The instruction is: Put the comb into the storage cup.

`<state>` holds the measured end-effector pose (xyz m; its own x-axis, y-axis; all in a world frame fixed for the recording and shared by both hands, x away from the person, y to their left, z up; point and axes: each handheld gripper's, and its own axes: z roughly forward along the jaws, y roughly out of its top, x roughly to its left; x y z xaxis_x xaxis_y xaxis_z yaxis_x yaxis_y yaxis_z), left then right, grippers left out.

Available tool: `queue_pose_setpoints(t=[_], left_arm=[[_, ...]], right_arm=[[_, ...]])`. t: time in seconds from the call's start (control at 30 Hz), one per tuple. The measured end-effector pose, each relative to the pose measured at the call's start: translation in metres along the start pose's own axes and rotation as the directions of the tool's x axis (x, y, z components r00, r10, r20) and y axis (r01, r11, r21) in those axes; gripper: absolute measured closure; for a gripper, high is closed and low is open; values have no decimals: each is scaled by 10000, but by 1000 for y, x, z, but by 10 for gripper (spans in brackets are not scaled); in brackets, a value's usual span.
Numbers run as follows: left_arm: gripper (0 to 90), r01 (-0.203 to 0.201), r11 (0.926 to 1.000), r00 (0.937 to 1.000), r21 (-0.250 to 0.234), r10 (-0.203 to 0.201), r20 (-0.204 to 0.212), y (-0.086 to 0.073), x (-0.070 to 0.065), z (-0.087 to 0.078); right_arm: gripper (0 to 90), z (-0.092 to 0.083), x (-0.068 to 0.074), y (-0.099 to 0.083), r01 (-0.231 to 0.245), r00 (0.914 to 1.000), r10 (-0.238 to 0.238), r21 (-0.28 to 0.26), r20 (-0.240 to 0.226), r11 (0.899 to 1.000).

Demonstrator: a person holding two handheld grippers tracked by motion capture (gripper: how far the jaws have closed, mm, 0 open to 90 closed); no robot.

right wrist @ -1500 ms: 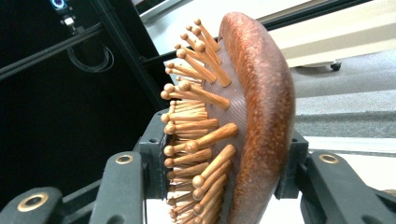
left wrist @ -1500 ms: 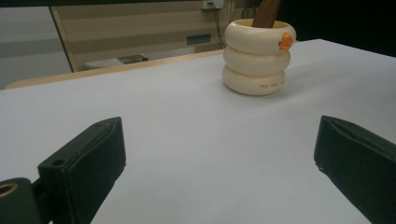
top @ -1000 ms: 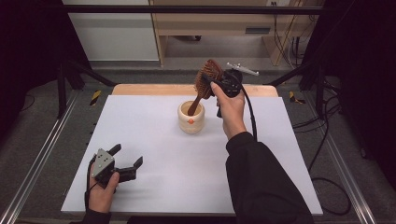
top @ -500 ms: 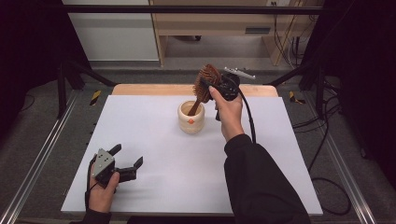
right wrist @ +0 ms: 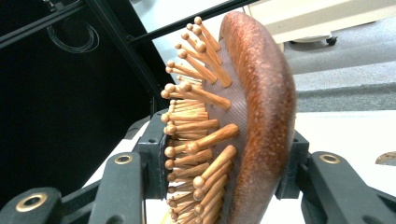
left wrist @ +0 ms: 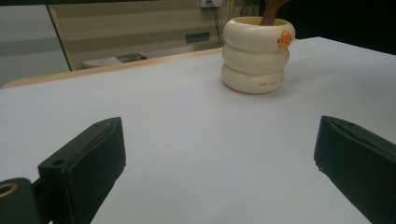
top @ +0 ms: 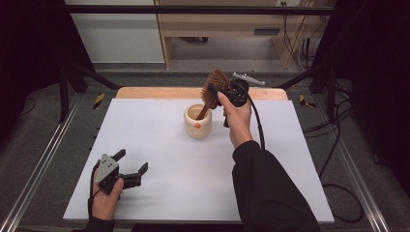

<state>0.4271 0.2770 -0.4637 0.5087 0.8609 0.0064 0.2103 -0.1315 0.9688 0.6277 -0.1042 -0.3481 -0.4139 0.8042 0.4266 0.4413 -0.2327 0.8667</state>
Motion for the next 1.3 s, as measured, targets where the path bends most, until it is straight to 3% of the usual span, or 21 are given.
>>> queue_pose_setpoints(t=[1.3], left_arm=[[19,-4,10000,10000,5,4,-4,0,1,0]], right_arm=[[495,9,0,-12,-186,9998,188,203,-72,9996]])
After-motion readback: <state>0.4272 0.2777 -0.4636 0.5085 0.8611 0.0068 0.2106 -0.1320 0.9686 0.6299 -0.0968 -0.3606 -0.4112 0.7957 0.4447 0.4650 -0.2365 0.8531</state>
